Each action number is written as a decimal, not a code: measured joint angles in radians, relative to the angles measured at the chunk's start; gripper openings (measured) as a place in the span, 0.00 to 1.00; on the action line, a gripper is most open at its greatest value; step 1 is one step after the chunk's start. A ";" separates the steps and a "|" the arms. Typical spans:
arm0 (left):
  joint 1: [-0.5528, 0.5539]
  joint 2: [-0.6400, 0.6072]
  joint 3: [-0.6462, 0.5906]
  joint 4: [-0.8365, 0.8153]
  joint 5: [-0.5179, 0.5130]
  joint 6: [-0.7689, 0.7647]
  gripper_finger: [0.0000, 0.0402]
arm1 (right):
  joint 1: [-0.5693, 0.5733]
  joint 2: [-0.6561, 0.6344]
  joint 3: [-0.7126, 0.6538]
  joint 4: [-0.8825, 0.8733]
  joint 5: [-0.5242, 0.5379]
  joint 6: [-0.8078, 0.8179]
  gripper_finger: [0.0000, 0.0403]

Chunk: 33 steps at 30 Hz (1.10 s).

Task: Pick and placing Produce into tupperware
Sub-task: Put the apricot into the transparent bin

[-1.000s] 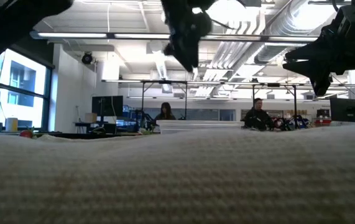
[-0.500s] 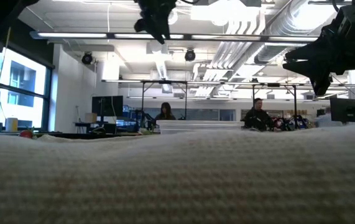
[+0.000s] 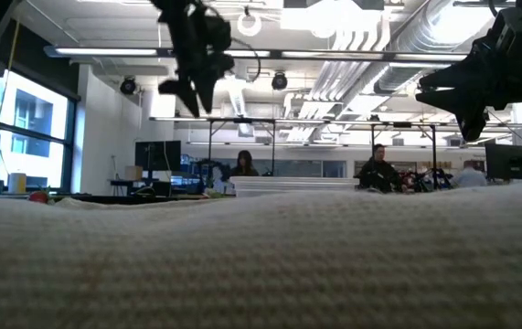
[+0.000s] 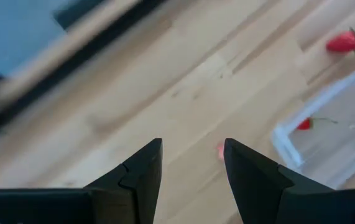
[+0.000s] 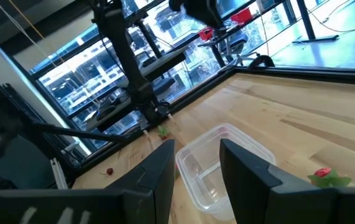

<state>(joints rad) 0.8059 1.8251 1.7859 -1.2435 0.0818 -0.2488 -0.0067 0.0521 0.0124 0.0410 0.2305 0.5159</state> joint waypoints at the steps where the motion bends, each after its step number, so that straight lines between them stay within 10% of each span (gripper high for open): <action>1: -0.001 -0.010 -0.061 0.051 0.007 -0.036 0.40 | 0.000 0.000 0.000 0.000 0.000 0.000 0.29; 13: -0.163 -0.022 -0.295 0.179 -0.298 -0.612 0.40 | 0.000 0.000 0.000 0.000 0.002 0.000 0.29; 33: -0.366 0.038 -0.297 0.122 -0.298 -1.217 0.40 | 0.000 0.000 0.000 0.000 0.000 0.026 0.29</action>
<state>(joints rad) 0.4400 1.8628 1.4887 -1.1216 -0.2164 -1.4655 -0.0067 0.0525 0.0124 0.0410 0.2301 0.5424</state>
